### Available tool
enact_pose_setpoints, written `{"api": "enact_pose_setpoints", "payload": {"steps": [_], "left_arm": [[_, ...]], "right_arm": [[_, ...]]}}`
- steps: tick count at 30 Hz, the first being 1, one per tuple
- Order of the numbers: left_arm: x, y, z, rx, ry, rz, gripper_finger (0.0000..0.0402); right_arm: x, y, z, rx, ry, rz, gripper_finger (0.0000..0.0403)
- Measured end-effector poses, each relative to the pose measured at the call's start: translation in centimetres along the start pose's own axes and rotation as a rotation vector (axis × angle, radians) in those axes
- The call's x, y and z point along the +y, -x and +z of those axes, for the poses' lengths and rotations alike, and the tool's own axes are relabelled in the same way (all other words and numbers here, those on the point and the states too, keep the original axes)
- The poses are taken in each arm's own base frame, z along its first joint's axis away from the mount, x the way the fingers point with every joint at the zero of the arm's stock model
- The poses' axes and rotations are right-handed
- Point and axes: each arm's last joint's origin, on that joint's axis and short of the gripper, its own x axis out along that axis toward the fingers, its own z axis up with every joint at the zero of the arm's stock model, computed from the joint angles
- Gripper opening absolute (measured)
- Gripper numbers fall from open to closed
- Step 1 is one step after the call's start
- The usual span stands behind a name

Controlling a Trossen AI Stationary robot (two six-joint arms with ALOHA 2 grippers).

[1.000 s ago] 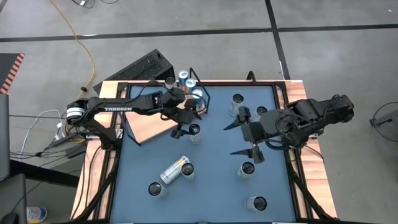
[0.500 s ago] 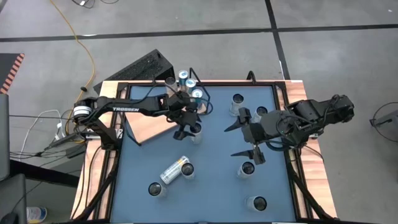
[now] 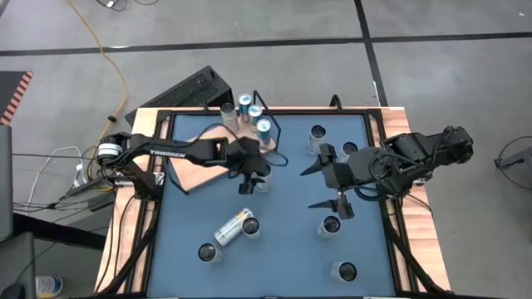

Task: Place canned beverage on shelf
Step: Put the bottom white and yellow soda can on the shelf aligned with the other white and yellow soda can

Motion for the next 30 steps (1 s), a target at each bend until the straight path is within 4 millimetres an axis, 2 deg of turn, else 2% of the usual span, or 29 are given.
{"api": "enact_pose_setpoints", "payload": {"steps": [5, 9, 14, 20, 23, 28, 30], "left_arm": [[-1.9, 0.1, 0.3, 0.028, 0.081, 0.174, 0.0264], [-2.7, 0.4, 0.9, 0.016, 0.217, 0.236, 0.0265], [-2.8, 1.4, 2.3, -0.023, 0.446, 0.316, 0.0265], [-2.7, 3.1, 3.4, -0.060, 0.649, 0.585, 0.0265], [-2.8, 4.2, 3.6, -0.076, 0.752, 0.724, 0.0265], [-3.1, 5.0, 3.2, -0.090, 0.907, 0.789, 0.0265], [-2.6, 5.3, 2.9, -0.083, 0.955, 0.825, 0.0265]], "right_arm": [[0.0, 0.0, 0.0, 0.000, 0.000, 0.000, 0.0383], [-0.1, 0.0, 0.0, -0.001, -0.002, -0.029, 0.0383], [-0.2, 0.0, 0.0, -0.001, -0.003, -0.039, 0.0383], [-0.2, 0.0, 0.0, -0.001, -0.003, -0.040, 0.0383], [-0.2, 0.0, 0.0, -0.001, -0.003, -0.040, 0.0383], [-0.2, 0.0, -0.1, 0.007, 0.001, -0.040, 0.0383], [-0.2, 0.0, -0.1, 0.014, 0.002, -0.040, 0.0383]]}}
